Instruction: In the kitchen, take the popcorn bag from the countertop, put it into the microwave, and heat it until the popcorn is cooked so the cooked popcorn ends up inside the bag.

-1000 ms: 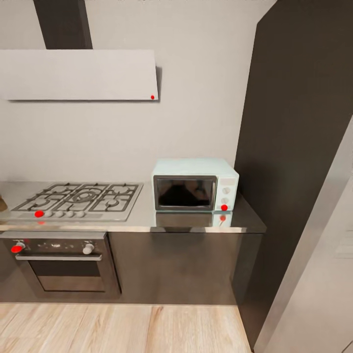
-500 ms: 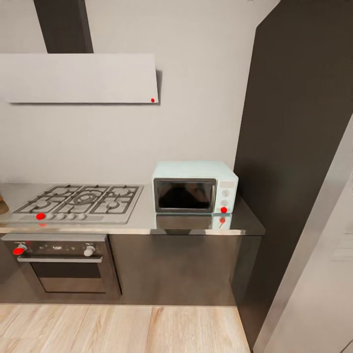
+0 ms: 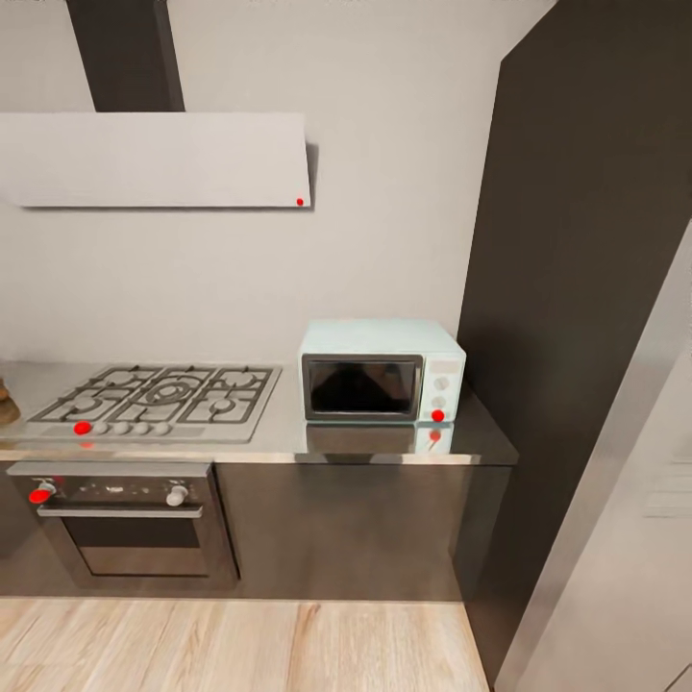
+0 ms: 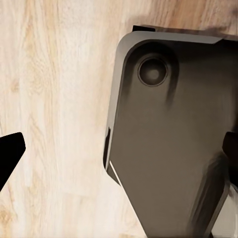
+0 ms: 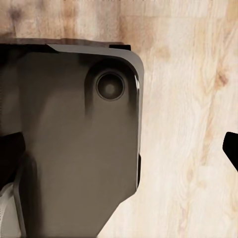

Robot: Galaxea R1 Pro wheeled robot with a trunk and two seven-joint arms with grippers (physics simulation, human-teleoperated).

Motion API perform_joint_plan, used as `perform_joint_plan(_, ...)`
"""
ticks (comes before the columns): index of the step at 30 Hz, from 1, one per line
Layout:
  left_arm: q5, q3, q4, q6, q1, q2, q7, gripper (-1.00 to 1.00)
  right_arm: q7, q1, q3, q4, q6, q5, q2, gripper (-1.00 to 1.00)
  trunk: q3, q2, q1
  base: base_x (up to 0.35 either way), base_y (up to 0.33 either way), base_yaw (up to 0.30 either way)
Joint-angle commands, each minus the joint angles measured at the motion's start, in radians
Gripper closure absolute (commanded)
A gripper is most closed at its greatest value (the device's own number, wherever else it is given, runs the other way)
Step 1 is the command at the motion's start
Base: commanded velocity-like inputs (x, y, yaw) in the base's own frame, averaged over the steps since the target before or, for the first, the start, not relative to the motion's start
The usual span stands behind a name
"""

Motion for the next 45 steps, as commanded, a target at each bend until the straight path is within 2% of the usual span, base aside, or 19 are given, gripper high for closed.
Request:
perform_joint_plan(1, 0.000, 0.005, -0.002, 0.001, 0.001, -0.001, 0.001, -1.00, 0.003, -0.001, 0.000, 0.001, -0.004, 0.000, 0.000, -1.00, 0.002, 0.006, -0.004, 0.000, 0.000, 0.000)
perform_joint_plan(16, 0.000, 0.004, -0.002, 0.002, 0.001, -0.013, 0.001, -1.00, 0.003, -0.001, 0.001, -0.006, -0.001, 0.002, 0.001, -1.00, 0.049, 0.111, -0.061, 0.000, 0.000, 0.000)
perform_joint_plan(18, 0.000, 0.004, -0.002, 0.001, 0.001, -0.013, 0.001, -1.00, 0.002, -0.001, 0.002, -0.120, -0.001, 0.004, -0.001, -1.00, 0.055, 0.125, -0.069, 0.000, 0.000, 0.000)
perform_joint_plan(19, 0.000, 0.004, -0.002, 0.001, 0.001, -0.013, 0.001, -1.00, 0.001, -0.001, 0.003, -0.242, 0.000, 0.005, -0.002, -1.00, 0.059, 0.132, -0.073, 0.000, 0.000, 0.000)
perform_joint_plan(26, 0.000, 0.005, -0.002, 0.002, 0.001, -0.013, 0.001, -1.00, -0.002, -0.001, 0.000, -0.618, -0.004, 0.005, -0.001, -1.00, 0.080, 0.181, -0.100, 0.000, 0.000, 0.000)
perform_joint_plan(29, 0.000, 0.005, -0.002, 0.002, 0.001, -0.013, 0.001, -1.00, -0.002, -0.004, 0.000, -0.759, -0.052, 0.004, -0.001, -1.00, 0.090, 0.202, -0.111, 0.000, 0.000, 0.000)
perform_joint_plan(36, 0.000, 0.005, -0.002, 0.004, 0.001, -0.014, 0.001, -1.00, -0.004, -0.018, 0.000, -1.024, -0.085, 0.002, 0.000, -1.00, 0.112, 0.251, -0.138, 0.000, 0.000, 0.000)
perform_joint_plan(39, 0.000, 0.006, -0.002, 0.003, 0.001, -0.016, 0.001, -1.00, -0.024, -0.068, 0.000, -1.102, -0.077, 0.002, 0.001, -1.00, 0.121, 0.272, -0.149, 0.000, 0.000, 0.000)
perform_joint_plan(42, 0.000, 0.006, -0.002, 0.003, 0.001, -0.016, -0.001, -1.00, -0.091, -0.145, 0.000, -1.131, -0.026, 0.002, 0.001, -1.00, 0.131, 0.293, -0.161, 0.000, 0.000, 0.000)
perform_joint_plan(45, 0.000, 0.006, -0.002, 0.005, 0.001, -0.017, -0.002, -1.00, -0.115, -0.189, 0.000, -1.155, 0.008, 0.002, 0.001, -1.00, 0.140, 0.314, -0.172, 0.000, 0.000, 0.000)
